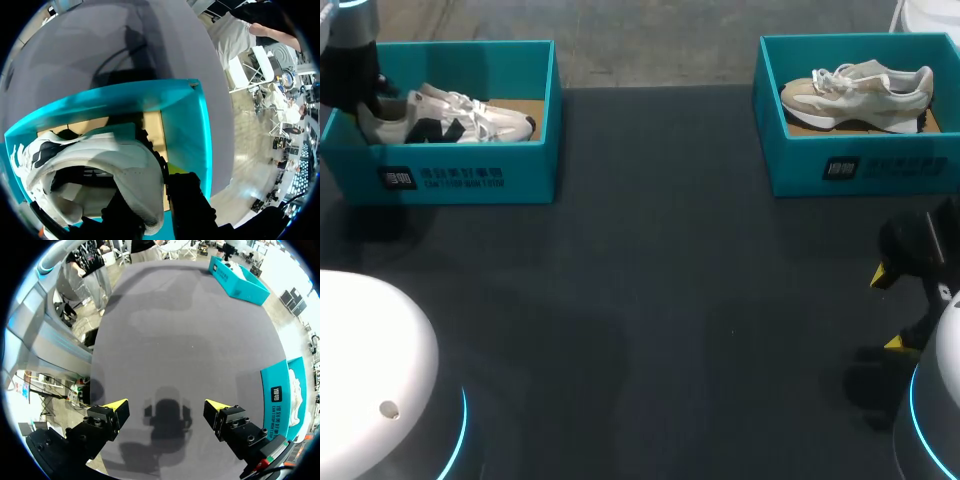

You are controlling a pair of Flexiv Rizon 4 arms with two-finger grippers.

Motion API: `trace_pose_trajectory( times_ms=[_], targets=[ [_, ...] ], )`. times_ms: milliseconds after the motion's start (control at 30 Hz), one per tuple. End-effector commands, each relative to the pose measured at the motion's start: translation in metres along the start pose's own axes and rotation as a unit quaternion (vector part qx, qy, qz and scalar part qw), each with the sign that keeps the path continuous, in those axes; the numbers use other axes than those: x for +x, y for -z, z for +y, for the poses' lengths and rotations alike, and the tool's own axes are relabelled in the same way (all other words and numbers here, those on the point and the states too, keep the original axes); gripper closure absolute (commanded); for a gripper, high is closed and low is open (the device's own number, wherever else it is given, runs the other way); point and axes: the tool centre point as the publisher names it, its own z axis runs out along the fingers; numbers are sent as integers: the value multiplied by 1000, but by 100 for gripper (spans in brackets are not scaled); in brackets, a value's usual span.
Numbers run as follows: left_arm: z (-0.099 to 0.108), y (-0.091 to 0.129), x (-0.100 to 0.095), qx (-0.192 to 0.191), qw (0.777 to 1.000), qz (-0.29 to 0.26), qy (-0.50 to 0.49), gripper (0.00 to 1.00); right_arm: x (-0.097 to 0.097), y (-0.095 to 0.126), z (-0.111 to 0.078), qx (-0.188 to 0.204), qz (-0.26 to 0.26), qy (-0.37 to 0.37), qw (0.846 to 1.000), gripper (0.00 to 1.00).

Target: Take the shoe out of the shoebox, open the shoe tongue, remove and reinsert the insole, then place the shoe into the shoebox

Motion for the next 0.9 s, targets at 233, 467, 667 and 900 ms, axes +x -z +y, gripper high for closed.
trace_pose_trajectory(
  times_ms=[233,467,667,900],
  targets=[
    [5,-8,-4,9,1000,1,-10,100,1,0,0,1,-1,0,1000,0],
    [6,-16,-6,11,1000,-4,-19,100,1,0,0,1,-1,0,1000,0],
    [5,-28,-7,22,999,1,-23,100,1,0,0,1,-1,0,1000,0],
    [6,-35,-8,29,999,3,-20,100,1,0,0,1,-1,0,1000,0]
  ],
)
